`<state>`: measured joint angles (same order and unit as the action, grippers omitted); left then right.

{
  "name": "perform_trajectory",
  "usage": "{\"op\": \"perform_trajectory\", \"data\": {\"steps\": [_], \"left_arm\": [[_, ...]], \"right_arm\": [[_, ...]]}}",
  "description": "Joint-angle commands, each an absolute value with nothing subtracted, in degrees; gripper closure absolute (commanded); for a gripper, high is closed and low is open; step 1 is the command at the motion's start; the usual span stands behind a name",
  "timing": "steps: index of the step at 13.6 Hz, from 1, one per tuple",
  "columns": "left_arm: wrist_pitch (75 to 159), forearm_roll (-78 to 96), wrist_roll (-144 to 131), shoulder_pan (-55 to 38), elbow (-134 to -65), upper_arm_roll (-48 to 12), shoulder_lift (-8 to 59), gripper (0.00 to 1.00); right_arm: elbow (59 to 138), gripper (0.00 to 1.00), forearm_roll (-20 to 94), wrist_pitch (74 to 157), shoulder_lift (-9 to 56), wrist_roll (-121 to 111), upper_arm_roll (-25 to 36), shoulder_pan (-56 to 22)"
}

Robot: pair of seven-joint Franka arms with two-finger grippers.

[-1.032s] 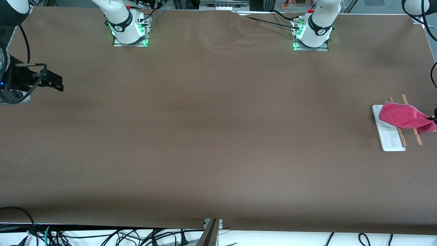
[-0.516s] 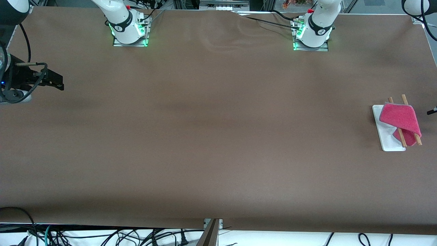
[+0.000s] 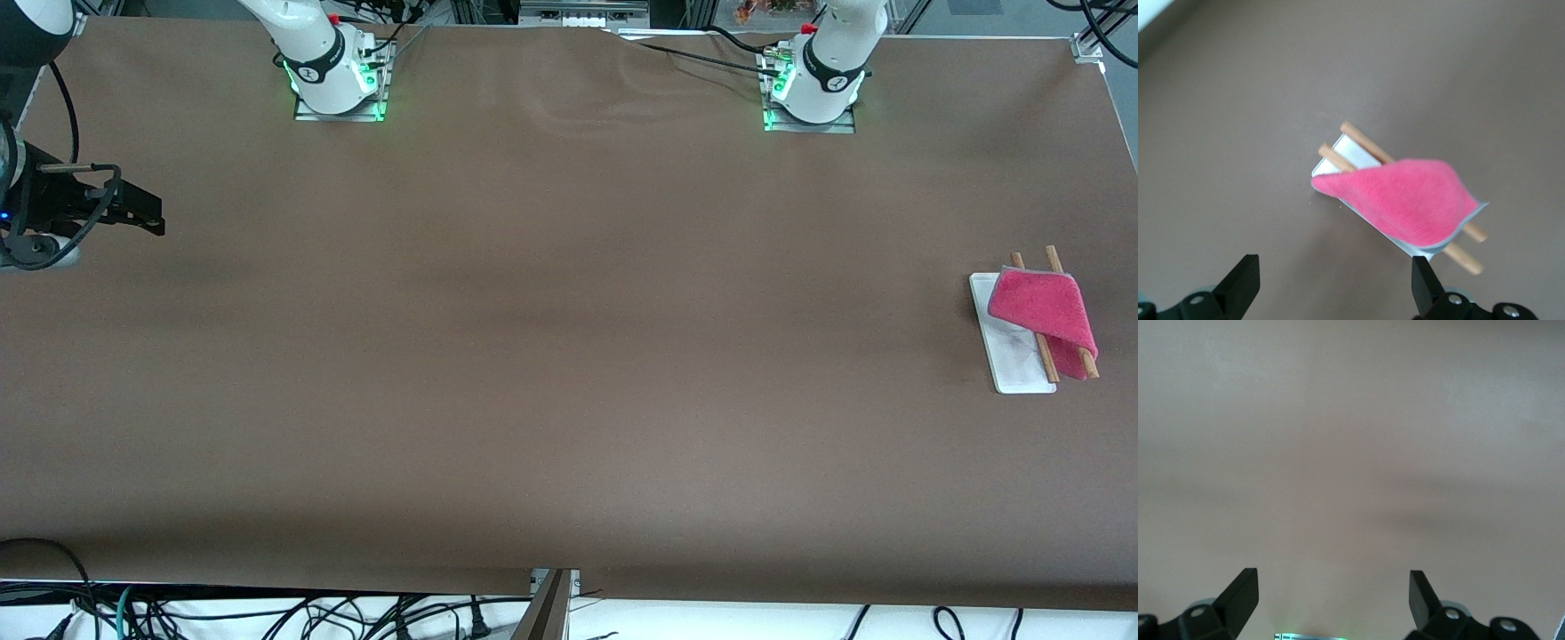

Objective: Pass towel and hang on rack
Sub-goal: 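Open the left gripper and release the towel onto the rack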

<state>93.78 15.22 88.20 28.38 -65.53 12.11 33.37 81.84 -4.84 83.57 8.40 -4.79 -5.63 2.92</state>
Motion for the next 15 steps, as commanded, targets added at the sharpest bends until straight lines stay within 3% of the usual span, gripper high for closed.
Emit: {"op": "perform_trajectory", "data": {"steps": [1,10,13,15], "left_arm": [[88.36,9.42,76.69,21.82,-67.33,12.31,28.23,0.00],[79.98,3.87,29.59,-2.27,-67.59,12.13,23.21,0.00],[83.39,-2.60,11.22,-3.25,-73.19,2.85,17.69,0.00],[86.46,-3.95,2.15,-2.64,-82.05,-0.25,11.28,0.00]], "right_arm": [[82.09,0.00,-4.48,83.41,7.82,-4.48,-5.89,3.25],[82.09,0.00,-4.31,83.50,7.91,-4.39,-5.89,3.08],[82.09,0.00,-4.31,83.67,7.91,-4.39,-5.89,3.08],[82.09,0.00,-4.31,83.67,7.91,-4.39,-5.89,3.08]]}}
